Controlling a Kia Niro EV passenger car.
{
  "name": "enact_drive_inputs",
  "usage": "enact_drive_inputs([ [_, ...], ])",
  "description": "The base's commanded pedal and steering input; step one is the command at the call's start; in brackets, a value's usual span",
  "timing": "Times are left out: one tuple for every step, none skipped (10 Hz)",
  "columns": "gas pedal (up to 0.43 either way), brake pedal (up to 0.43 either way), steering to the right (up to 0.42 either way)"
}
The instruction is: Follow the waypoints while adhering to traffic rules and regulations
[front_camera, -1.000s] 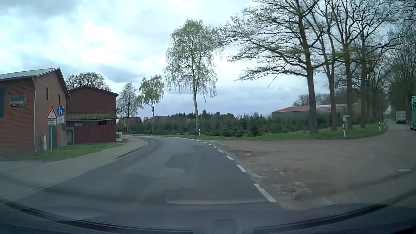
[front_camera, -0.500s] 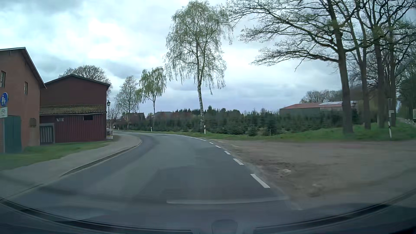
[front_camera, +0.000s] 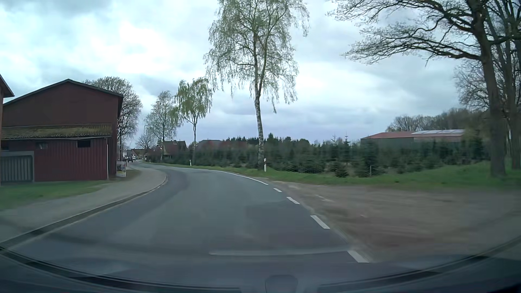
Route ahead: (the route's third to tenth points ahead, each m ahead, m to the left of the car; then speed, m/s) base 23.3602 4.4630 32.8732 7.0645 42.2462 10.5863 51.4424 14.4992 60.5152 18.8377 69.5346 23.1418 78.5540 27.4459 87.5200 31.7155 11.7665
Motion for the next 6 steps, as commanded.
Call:
enact_drive_inputs([
  [0.028, 0.0, -0.032],
  [0.028, 0.0, -0.035],
  [0.028, 0.0, -0.036],
  [0.028, 0.0, -0.037],
  [0.028, 0.0, -0.038],
  [0.028, 0.0, -0.039],
])
